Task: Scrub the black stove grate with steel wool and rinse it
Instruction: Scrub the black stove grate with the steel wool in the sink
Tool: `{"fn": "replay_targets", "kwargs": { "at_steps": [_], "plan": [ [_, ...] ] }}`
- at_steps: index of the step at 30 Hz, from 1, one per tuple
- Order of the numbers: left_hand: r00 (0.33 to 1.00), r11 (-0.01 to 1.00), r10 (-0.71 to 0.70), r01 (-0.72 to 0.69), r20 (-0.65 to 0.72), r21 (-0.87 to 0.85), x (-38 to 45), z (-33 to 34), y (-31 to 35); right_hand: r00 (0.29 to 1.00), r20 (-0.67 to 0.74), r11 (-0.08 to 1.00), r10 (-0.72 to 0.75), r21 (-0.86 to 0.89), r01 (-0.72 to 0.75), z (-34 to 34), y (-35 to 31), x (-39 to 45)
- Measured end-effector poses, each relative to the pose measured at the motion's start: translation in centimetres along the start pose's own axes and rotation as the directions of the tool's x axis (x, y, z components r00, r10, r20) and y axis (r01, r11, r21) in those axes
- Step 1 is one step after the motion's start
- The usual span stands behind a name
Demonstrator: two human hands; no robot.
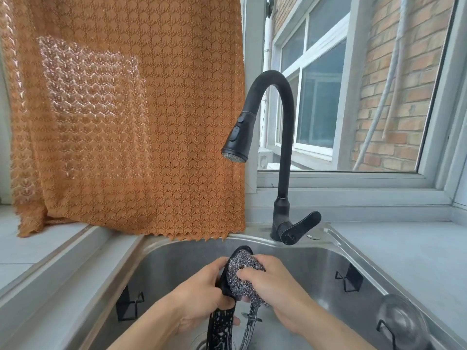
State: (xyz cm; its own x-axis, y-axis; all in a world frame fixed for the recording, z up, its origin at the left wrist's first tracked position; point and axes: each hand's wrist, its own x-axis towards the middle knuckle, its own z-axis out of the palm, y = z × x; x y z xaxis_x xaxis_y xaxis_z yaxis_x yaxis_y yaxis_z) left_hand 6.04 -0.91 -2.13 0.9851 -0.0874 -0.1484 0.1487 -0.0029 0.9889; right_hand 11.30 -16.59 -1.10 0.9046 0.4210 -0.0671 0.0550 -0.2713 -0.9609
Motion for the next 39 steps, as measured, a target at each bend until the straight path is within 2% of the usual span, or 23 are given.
{"fn": "replay_targets", "kwargs": {
  "at_steps": [6, 12, 17, 22, 29, 33, 39],
  "plan": [
    [1.000, 1.000, -0.013, 0.013, 0.013, 0.003, 0.4, 0.1, -0.6, 0.992, -0.061, 0.991, 0.108, 0.089, -0.103, -0.6, -0.4, -0.6],
    [0.998, 1.000, -0.017, 0.017, 0.062, -0.002, 0.0, 0.4, -0.3, 0.996, 0.002, 0.995, 0.091, 0.039, -0.091, -1.0, -1.0, -1.0],
    [0.998, 0.999, -0.007, 0.004, 0.062, 0.053, -0.3, 0.8, -0.2, 0.999, -0.033, 0.999, 0.006, -0.031, -0.007, -0.6, -0.9, -1.0],
    [0.999, 0.997, -0.005, 0.003, 0.038, 0.075, -0.5, 1.0, 0.0, 0.997, -0.051, 0.998, 0.066, 0.022, -0.065, -1.0, -0.7, -0.4],
    [0.995, 0.964, -0.003, -0.024, 0.102, 0.267, -1.0, 1.1, 0.2, 0.977, -0.122, 0.964, 0.175, 0.222, -0.145, -1.8, -0.1, 0.8],
    [0.987, 0.917, 0.001, -0.066, 0.163, 0.393, -1.5, 1.5, 0.5, 0.942, -0.138, 0.894, 0.304, 0.383, -0.233, -3.3, 0.4, 1.7],
    [0.971, 0.826, -0.016, -0.123, 0.240, 0.550, -1.6, 1.5, 0.9, 0.883, -0.100, 0.778, 0.459, 0.525, -0.345, -4.9, 2.0, 3.2]
  ]
}}
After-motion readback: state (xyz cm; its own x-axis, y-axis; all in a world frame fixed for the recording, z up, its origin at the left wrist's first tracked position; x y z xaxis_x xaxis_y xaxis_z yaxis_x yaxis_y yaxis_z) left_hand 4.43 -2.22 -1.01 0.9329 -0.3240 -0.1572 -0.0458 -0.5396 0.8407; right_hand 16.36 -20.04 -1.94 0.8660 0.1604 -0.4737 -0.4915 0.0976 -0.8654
